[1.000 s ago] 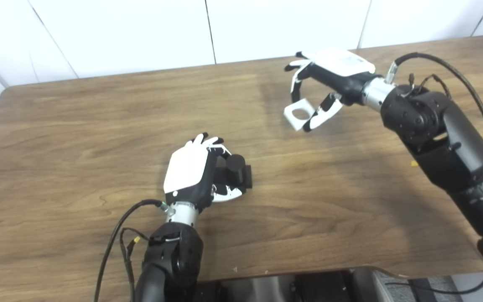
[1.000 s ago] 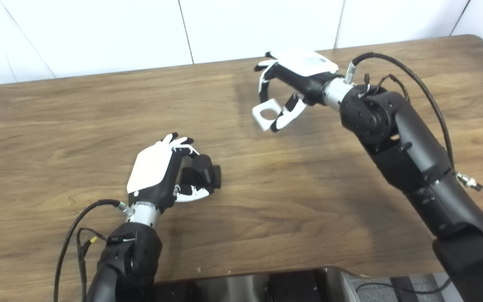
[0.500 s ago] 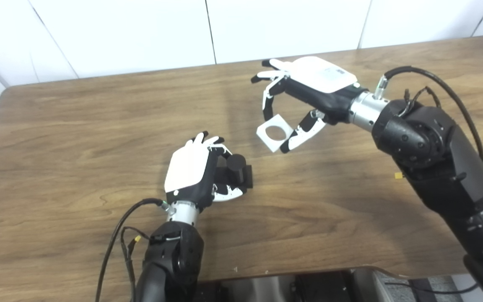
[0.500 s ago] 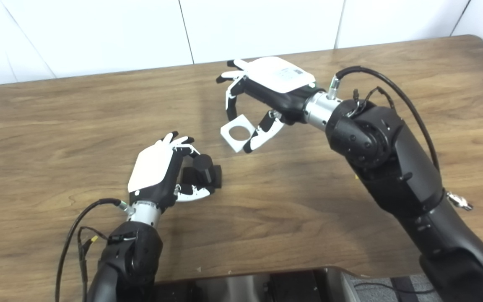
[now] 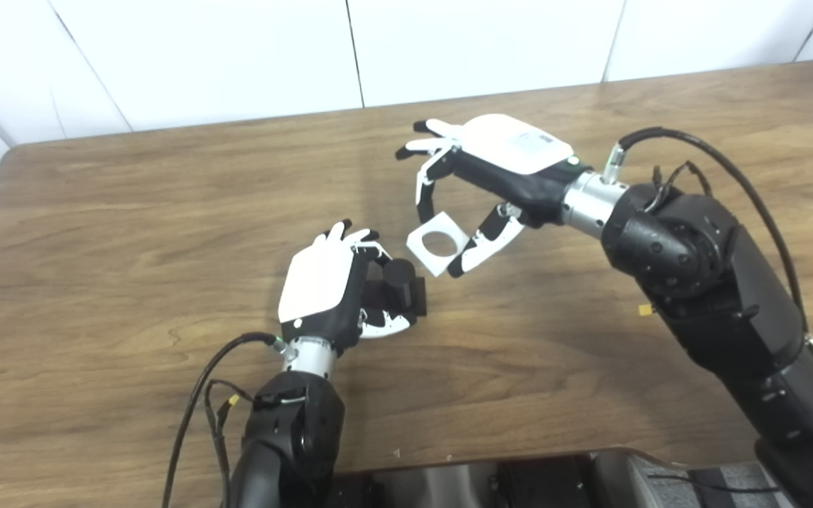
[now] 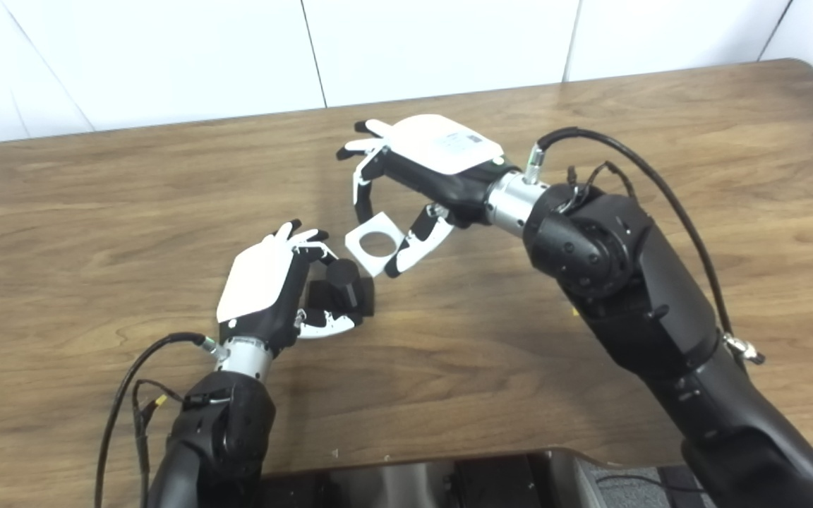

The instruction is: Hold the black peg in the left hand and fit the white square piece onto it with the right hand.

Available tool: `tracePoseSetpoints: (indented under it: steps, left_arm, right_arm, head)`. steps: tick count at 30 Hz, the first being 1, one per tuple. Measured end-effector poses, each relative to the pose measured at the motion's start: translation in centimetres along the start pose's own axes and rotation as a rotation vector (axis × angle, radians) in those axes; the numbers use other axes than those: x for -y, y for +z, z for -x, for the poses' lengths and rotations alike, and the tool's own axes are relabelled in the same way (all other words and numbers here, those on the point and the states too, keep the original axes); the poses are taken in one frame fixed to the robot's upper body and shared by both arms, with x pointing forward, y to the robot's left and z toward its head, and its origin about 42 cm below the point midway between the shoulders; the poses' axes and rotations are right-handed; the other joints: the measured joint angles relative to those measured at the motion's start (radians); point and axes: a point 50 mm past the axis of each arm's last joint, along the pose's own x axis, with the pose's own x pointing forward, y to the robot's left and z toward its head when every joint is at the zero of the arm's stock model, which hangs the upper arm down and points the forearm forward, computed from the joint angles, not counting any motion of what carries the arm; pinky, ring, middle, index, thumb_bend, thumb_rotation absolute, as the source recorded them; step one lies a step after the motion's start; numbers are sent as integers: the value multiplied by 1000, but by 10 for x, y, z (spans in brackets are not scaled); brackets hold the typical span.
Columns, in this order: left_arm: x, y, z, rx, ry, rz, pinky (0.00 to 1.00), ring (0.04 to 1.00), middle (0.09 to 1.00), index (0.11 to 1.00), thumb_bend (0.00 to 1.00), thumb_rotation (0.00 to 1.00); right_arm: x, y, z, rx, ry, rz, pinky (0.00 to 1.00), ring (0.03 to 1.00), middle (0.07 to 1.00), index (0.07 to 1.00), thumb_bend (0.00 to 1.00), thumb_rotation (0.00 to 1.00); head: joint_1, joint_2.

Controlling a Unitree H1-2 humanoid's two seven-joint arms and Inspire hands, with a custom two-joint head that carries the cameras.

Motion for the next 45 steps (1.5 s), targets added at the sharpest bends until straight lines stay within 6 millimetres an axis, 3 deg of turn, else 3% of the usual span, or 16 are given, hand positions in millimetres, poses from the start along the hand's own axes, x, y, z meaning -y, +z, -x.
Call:
tracePoseSetpoints:
  steps: [15,45]
  left_arm:
    - [-1,5,-1,13,-5,-51,947,972,873,488,522,82]
    - [0,12,-3,20,-11,-52,953,988,871,486,522,83]
  right_arm:
    - [-17,4,-17,22,31,9,955,1000,905,490,526,146]
    - [-29,7,-20,13,45,14,949,1000,904,490,526,146]
  head:
    - [3,0]
    - [17,0]
